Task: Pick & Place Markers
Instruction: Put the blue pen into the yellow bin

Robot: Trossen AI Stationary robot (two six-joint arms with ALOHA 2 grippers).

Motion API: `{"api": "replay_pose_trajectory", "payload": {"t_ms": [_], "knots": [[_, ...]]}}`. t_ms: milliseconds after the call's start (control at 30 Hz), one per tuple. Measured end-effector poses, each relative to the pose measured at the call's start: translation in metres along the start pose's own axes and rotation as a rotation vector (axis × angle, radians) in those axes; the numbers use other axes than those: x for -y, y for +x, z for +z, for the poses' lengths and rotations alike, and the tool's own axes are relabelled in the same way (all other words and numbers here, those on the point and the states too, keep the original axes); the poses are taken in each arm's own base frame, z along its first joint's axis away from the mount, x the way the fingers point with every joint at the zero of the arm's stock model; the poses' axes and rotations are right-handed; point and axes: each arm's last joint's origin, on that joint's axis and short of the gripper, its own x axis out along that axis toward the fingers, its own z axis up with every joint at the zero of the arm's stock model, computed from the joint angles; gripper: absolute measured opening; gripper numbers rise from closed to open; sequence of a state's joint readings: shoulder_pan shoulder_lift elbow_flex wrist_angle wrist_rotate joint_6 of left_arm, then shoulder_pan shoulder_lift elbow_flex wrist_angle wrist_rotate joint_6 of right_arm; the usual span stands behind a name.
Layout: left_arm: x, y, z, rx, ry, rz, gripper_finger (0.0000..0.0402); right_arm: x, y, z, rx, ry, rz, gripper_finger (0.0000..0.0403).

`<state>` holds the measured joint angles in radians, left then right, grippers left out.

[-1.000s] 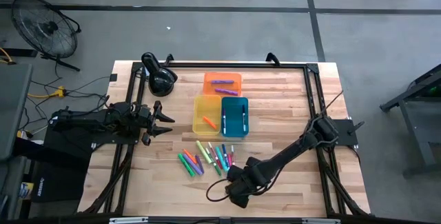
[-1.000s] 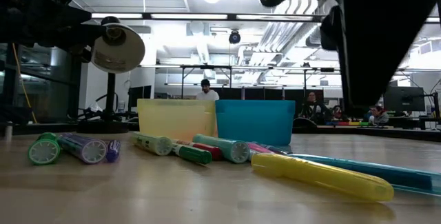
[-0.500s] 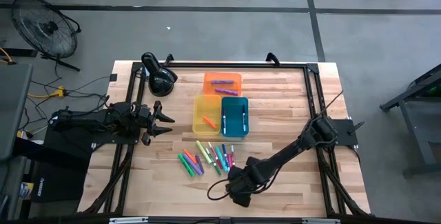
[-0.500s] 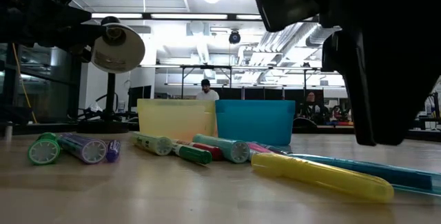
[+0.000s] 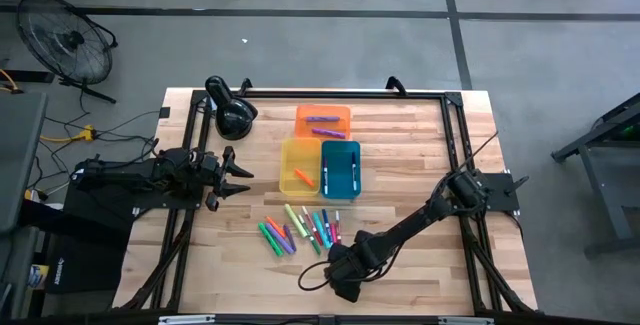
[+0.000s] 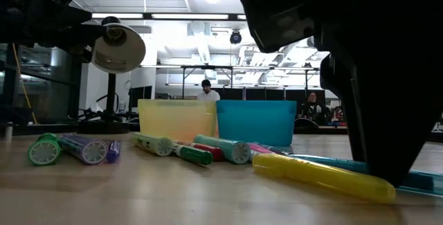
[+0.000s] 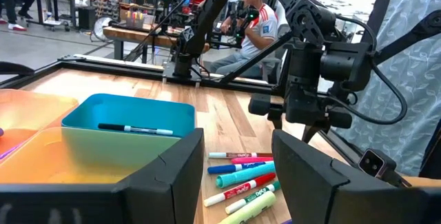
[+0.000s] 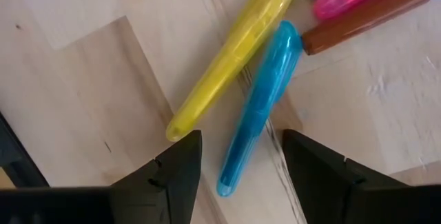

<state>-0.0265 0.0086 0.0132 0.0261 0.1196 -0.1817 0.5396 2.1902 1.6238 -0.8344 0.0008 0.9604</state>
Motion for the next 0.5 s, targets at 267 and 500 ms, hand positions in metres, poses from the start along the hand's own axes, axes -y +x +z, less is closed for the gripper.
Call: {"api": "replay_pose_trajectory", "payload": {"t_ms": [267, 500], "knots": [[0.0, 0.0, 0.0, 0.0, 0.0, 0.0, 0.017, 0.005, 0.007, 0.001, 0.004, -0.007, -0.068, 0.0194], [0.0, 0.0, 0.0, 0.0, 0.0, 0.0, 0.017, 0.008, 0.016, -0.001, -0.001, -0.046, -0.122, 0.0192]]}}
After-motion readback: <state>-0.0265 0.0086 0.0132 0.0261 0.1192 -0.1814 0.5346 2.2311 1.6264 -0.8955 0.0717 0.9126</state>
